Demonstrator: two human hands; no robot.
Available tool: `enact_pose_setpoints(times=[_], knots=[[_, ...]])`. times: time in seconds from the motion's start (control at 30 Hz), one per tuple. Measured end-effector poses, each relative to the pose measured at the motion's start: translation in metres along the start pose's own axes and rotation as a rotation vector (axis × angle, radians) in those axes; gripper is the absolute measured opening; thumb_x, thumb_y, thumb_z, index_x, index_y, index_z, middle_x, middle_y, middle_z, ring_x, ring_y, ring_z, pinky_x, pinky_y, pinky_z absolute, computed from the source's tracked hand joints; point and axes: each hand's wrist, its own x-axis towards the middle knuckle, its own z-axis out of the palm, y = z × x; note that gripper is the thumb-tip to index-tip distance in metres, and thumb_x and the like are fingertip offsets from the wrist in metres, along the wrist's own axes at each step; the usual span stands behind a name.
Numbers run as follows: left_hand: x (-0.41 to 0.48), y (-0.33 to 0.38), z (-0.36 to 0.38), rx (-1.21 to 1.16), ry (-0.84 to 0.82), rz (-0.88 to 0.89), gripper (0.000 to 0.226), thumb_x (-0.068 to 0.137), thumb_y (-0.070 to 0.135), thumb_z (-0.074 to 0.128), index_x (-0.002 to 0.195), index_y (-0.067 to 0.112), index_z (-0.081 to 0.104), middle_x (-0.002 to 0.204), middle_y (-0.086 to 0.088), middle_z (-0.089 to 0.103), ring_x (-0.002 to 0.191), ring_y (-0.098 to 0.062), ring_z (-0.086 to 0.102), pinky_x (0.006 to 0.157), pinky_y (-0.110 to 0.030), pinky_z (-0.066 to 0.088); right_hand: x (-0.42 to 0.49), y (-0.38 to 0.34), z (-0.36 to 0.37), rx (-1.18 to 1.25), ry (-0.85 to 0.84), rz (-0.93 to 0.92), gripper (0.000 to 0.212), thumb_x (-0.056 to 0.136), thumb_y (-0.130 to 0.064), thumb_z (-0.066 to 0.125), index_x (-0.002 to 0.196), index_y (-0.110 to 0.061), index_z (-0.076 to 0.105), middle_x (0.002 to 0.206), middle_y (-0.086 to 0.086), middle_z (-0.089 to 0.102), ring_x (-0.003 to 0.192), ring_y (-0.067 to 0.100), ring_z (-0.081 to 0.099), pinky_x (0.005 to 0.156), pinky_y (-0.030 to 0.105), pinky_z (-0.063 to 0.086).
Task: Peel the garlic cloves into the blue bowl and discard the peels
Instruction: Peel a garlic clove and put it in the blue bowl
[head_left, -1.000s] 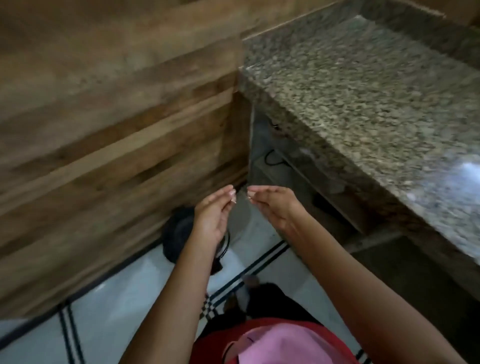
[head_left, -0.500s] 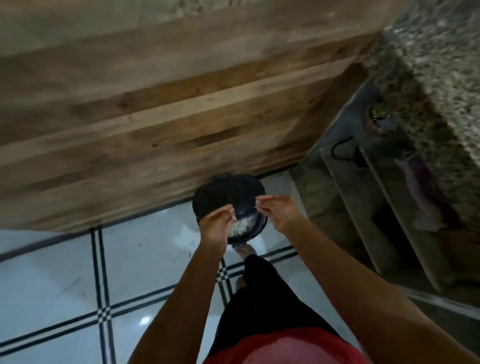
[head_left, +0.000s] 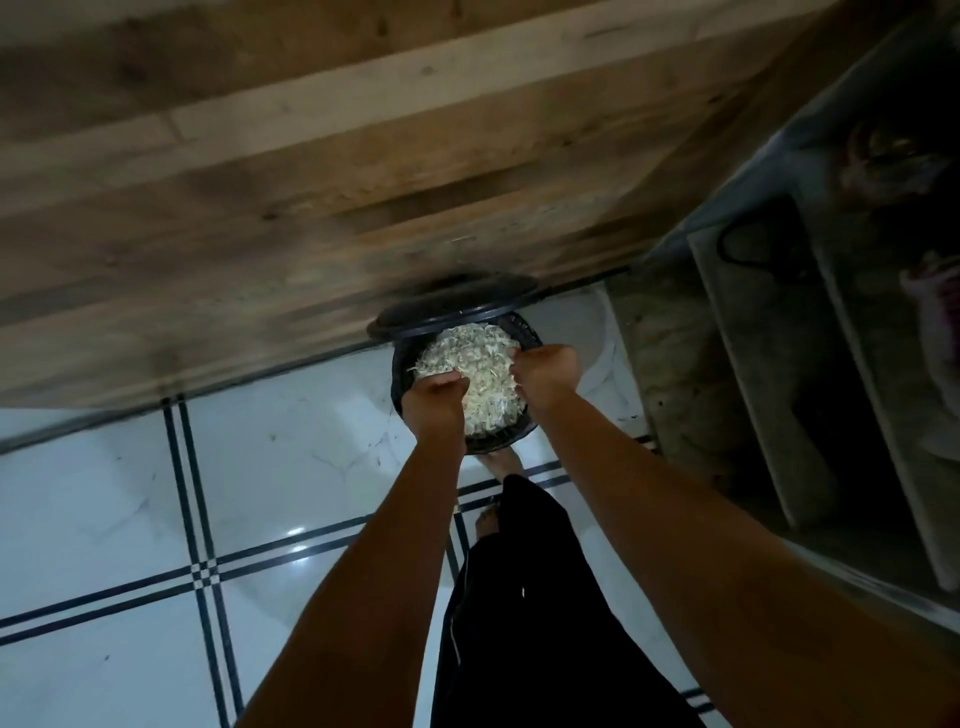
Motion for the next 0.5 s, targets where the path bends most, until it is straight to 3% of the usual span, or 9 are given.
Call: enact_pose_setpoints(times=[0.1, 0.23, 0.33, 0.5], knots=[[-0.017, 0.008, -0.005, -0.051, -0.088, -0.004, 0.017, 0.088, -0.001, 0.054, 0.092, 0.006, 0.069, 0.086, -0.007, 0.066, 0.073, -0.018, 0.061, 0.068, -0.025, 0.049, -0.016, -0.008, -0.007, 0.125, -0.042, 0.005, 0.027, 0.087, 0.001, 0.052, 0.070, -0.019, 0.052, 0.114, 0.025, 0.062, 0.104, 0.037, 0.062, 0.093, 0.044, 0.050], [-0.066, 0.034, 0.001, -0.118, -0.247, 0.011, 0.016, 0.093, 0.004, 0.050, 0.099, 0.011, 0.063, 0.091, -0.003, 0.064, 0.083, -0.018, 0.062, 0.076, -0.027, 0.049, -0.065, -0.023, -0.041, 0.450, -0.046, -0.041, 0.022, 0.091, 0.003, 0.051, 0.074, -0.011, 0.054, 0.104, 0.027, 0.062, 0.081, 0.025, 0.057, 0.096, 0.045, 0.046], [-0.121, 0.055, 0.022, -0.140, -0.405, 0.100, 0.018, 0.095, 0.010, 0.050, 0.109, 0.008, 0.061, 0.092, -0.004, 0.064, 0.082, -0.018, 0.061, 0.075, -0.028, 0.049, -0.111, -0.030, -0.091, 0.720, 0.047, -0.101, 0.012, 0.092, -0.002, 0.055, 0.081, -0.005, 0.057, 0.079, 0.012, 0.062, 0.075, 0.021, 0.060, 0.085, 0.038, 0.052], [-0.233, 0.072, 0.078, -0.062, -0.678, 0.272, 0.016, 0.094, 0.012, 0.051, 0.104, 0.009, 0.063, 0.083, 0.001, 0.064, 0.070, -0.012, 0.059, 0.063, -0.022, 0.048, -0.178, -0.023, -0.208, 1.057, 0.194, -0.280, 0.003, 0.090, -0.003, 0.057, 0.090, -0.003, 0.060, 0.074, 0.009, 0.062, 0.068, 0.017, 0.060, 0.068, 0.024, 0.054]])
